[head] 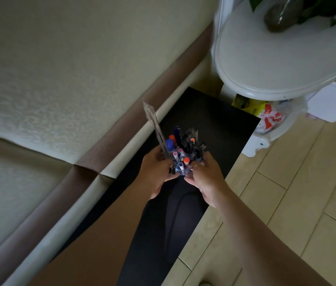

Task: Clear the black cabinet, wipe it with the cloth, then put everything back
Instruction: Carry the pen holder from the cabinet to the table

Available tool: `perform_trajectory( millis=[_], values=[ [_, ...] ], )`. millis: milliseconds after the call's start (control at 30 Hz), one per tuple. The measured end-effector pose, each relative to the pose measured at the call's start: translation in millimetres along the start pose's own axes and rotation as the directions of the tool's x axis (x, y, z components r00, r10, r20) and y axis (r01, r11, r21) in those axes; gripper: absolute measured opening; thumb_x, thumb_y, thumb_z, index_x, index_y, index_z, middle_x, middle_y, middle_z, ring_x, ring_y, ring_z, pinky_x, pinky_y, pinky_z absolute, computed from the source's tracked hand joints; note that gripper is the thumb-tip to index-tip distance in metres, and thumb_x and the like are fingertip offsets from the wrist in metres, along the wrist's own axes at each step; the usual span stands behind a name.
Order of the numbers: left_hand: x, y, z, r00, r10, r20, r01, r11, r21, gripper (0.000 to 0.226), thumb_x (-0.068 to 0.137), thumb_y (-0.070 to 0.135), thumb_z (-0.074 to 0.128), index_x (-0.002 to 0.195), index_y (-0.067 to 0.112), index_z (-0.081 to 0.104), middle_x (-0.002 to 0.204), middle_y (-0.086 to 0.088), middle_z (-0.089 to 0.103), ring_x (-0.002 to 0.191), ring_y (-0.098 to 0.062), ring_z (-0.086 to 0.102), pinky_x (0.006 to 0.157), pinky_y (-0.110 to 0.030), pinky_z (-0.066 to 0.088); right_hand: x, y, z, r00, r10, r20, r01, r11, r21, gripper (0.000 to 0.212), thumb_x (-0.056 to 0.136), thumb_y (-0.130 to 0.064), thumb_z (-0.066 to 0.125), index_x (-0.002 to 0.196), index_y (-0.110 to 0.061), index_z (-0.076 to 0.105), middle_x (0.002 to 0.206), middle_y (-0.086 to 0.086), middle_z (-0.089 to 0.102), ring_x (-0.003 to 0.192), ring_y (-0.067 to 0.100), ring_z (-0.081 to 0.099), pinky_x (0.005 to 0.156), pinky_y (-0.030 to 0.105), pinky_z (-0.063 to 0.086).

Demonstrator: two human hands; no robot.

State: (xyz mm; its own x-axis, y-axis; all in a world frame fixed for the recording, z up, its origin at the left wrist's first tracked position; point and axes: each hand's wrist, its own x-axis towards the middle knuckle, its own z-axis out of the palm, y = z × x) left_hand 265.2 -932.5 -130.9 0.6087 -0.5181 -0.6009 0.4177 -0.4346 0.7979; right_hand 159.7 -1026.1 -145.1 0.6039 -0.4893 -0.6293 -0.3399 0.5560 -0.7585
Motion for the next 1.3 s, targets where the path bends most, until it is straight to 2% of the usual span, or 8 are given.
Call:
perform_trajectory(
  millis=[333,467,633,800,933,1000,1133,1300],
  values=[
    [-141.9,28.0,11.8,0.999,0.04,0.033,-0.043,0.996,0.079,0.035,0.088,0.011,0.075,0.122,0.015,0.065,0.103,-0.009,0.074,0.088,-0.019,0.075,0.067,-0.026,0.056,-154.7,-34.0,-1.1,0.995,0.051,-0.08,-0.042,0.993,0.112,0.02,0.095,-0.008,0.065,0.111,-0.019,0.064,0.1,0.005,0.073,0.099,0.027,0.07,0.096,0.05,0.055],
    [-239.1,32.5,6.7,0.997,0.068,0.044,-0.071,0.995,0.069,0.029,0.089,0.008,0.073,0.115,0.02,0.068,0.102,-0.009,0.074,0.086,-0.019,0.074,0.066,-0.025,0.056,-251.4,-33.8,9.0,0.994,0.033,-0.104,-0.03,0.999,0.028,0.03,0.086,-0.012,0.075,0.112,-0.018,0.063,0.098,0.008,0.074,0.091,0.025,0.07,0.088,0.045,0.056],
    [-379.1,27.7,-19.8,0.996,0.061,0.06,-0.059,0.998,-0.032,0.028,0.092,0.009,0.072,0.118,0.017,0.066,0.106,-0.013,0.073,0.079,-0.016,0.075,0.061,-0.022,0.055,-383.7,-29.1,36.0,0.987,0.147,-0.066,-0.137,0.981,0.137,0.009,0.104,-0.014,0.054,0.107,-0.015,0.062,0.089,0.001,0.072,0.068,0.013,0.068,0.061,0.026,0.053],
    [-516.6,7.9,-71.5,0.994,0.098,0.051,-0.094,0.993,-0.076,0.036,0.087,0.01,0.078,0.118,0.025,0.066,0.109,-0.007,0.073,0.09,-0.021,0.075,0.069,-0.035,0.062,-544.2,-4.8,92.4,0.998,-0.012,-0.055,0.018,0.995,0.095,0.017,0.099,-0.003,0.059,0.105,-0.018,0.06,0.076,-0.002,0.076,0.06,0.006,0.07,0.065,0.028,0.053],
    [-607.5,-7.3,-124.2,0.986,0.165,0.026,-0.165,0.986,0.003,0.031,0.086,0.015,0.078,0.112,0.03,0.068,0.11,-0.004,0.073,0.096,-0.021,0.074,0.083,-0.043,0.062,-651.2,18.1,141.6,0.999,-0.036,0.008,0.034,0.991,0.132,0.023,0.1,0.0,0.056,0.108,-0.021,0.061,0.069,-0.008,0.075,0.068,0.007,0.072,0.086,0.036,0.057],
    [-643.8,-11.9,-147.1,0.98,0.198,0.034,-0.199,0.98,0.011,0.034,0.086,0.014,0.075,0.116,0.028,0.067,0.11,-0.005,0.073,0.098,-0.022,0.073,0.084,-0.044,0.062,-690.5,28.0,162.3,0.996,-0.088,0.013,0.086,0.991,0.098,0.019,0.1,-0.008,0.06,0.111,-0.024,0.062,0.072,-0.01,0.075,0.088,0.01,0.073,0.083,0.034,0.059],
    [-705.9,-14.4,-178.6,0.965,0.261,0.0,-0.261,0.965,-0.01,0.033,0.089,0.007,0.072,0.117,0.023,0.067,0.102,-0.005,0.075,0.09,-0.018,0.075,0.079,-0.04,0.063,-747.6,40.7,193.9,0.99,-0.143,0.02,0.141,0.987,0.08,0.017,0.1,-0.012,0.061,0.109,-0.026,0.063,0.071,-0.012,0.075,0.066,0.003,0.07,0.08,0.034,0.059],
    [-759.4,-11.8,-199.2,0.956,0.291,-0.024,-0.291,0.957,0.005,0.034,0.09,0.003,0.065,0.111,0.029,0.066,0.101,-0.01,0.074,0.091,-0.029,0.074,0.081,-0.051,0.062,-787.9,44.5,211.4,0.979,-0.203,-0.001,0.203,0.979,-0.026,0.023,0.099,-0.01,0.061,0.115,-0.027,0.062,0.094,-0.003,0.073,0.083,0.017,0.071,0.072,0.036,0.06]
  ],
)
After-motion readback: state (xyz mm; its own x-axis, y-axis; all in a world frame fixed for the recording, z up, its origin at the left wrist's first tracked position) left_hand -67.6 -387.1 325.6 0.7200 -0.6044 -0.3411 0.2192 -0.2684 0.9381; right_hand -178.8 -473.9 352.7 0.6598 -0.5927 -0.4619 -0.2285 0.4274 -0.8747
